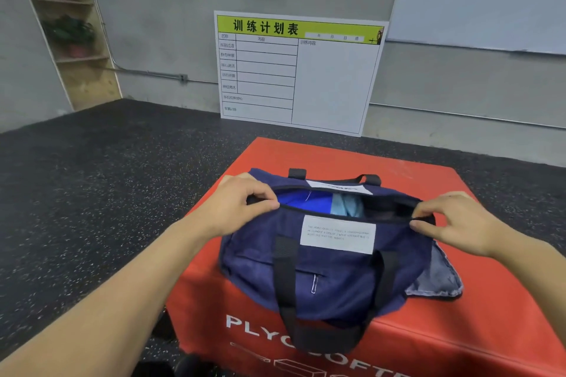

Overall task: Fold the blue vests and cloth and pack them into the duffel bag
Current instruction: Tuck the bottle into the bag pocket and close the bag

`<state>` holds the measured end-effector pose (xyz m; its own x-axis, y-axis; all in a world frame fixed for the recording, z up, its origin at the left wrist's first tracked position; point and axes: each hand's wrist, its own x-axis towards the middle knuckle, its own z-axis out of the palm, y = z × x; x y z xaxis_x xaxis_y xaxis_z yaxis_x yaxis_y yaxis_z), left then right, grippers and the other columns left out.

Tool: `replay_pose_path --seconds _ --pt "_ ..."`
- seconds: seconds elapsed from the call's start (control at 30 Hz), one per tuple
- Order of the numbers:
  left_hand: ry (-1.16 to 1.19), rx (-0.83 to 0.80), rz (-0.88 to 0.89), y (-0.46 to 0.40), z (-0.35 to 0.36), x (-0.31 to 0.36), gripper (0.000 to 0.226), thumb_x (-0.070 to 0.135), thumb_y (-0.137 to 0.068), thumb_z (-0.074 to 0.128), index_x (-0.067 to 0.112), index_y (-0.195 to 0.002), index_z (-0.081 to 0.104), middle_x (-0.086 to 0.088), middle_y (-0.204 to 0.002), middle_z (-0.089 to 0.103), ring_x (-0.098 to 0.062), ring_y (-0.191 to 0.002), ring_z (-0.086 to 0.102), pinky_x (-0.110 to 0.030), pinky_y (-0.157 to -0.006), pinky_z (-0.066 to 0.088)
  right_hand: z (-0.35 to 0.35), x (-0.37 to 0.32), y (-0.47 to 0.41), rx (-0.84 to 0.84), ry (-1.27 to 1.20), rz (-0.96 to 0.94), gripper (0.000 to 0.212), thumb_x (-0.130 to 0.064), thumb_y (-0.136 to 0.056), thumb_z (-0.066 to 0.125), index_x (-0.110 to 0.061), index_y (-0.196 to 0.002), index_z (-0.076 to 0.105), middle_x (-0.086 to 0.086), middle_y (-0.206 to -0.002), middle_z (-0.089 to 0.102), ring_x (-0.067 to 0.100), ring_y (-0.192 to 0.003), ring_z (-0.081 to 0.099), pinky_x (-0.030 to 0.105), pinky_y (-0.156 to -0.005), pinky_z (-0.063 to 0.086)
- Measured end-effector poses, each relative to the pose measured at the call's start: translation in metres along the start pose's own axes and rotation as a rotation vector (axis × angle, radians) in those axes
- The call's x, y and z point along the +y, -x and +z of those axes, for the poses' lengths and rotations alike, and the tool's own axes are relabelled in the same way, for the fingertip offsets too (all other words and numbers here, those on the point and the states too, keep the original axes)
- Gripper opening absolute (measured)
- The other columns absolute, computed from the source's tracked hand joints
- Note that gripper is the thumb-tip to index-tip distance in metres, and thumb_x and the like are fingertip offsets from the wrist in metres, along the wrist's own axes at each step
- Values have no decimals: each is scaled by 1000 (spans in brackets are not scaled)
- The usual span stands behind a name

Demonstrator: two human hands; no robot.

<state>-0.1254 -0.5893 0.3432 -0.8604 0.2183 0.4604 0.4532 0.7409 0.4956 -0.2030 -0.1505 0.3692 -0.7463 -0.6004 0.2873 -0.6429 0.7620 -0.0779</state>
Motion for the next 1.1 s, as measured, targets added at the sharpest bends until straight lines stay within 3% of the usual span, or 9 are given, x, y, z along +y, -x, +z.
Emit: replay_pose_path --seconds 0.2,0.33,0.4,0.5,0.6,0.77,0.87,0.97,1.1 --pt "-5 81 -69 10 4 -7 13 48 -84 69 38 -83 76 22 -87 72 -7 -95 58 -42 -94 45 22 -93 -65 94 -268 -167 39 -65 -89 56 -36 -108 73 -22 -110 68 -1 -103 62 33 -95 50" --pt "14 124 -94 11 6 -5 11 43 -82 76 34 -87 73 17 -82 69 -5 -91 57 -40 -90 47 51 -158 -112 -42 -325 -195 40 -63 -87 66 -41 -120 70 -10 -144 56 5 -139 43 41 -116 33" --pt "47 144 -102 11 4 -6 18 34 -82 82 31 -93 68 13 -81 67 -3 -90 55 -31 -87 45 66 -176 -128 -101 -307 -217 39 -59 -87 71 -39 -121 70 -5 -147 56 4 -145 36 43 -118 31" --pt "42 133 -94 13 1 -12 26 28 -82 82 28 -100 63 12 -84 68 -3 -92 55 -21 -82 38 80 -184 -142 -118 -284 -225 44 -60 -86 68 -36 -123 72 -5 -145 58 4 -143 40 42 -116 34" --pt "32 124 -71 19 1 -24 32 24 -80 81 28 -105 61 17 -94 66 -3 -98 54 -24 -89 41 86 -186 -145 -120 -218 -226 49 -58 -85 61 -29 -123 72 -10 -136 63 10 -127 55 44 -107 42" --pt "-37 78 -108 26 4 -46 68 60 -73 74 21 -129 63 15 -127 58 -1 -119 51 -17 -105 35 88 -186 -145 -50 -214 -247 29 -39 -89 64 -28 -113 74 -16 -116 69 11 -108 62 43 -94 48" --pt "-50 49 -163 29 10 -54 60 66 -76 67 26 -120 67 13 -117 64 -4 -108 58 -28 -95 47 92 -191 -144 -39 -272 -271 20 -34 -88 68 -29 -106 75 -17 -111 71 8 -104 64 41 -94 49" --pt "-59 112 -170 28 16 -56 41 58 -76 71 24 -98 72 12 -95 64 -3 -86 54 -32 -80 49 93 -202 -145 -15 -334 -263 6 -29 -89 71 -29 -95 71 -18 -96 70 6 -92 62 38 -90 48" --pt "-32 143 -192 26 16 -54 38 58 -71 65 24 -89 70 11 -85 64 -8 -78 58 -33 -73 49 98 -224 -153 -13 -365 -299 5 -33 -92 70 -29 -95 69 -13 -94 65 9 -88 59 35 -84 48"
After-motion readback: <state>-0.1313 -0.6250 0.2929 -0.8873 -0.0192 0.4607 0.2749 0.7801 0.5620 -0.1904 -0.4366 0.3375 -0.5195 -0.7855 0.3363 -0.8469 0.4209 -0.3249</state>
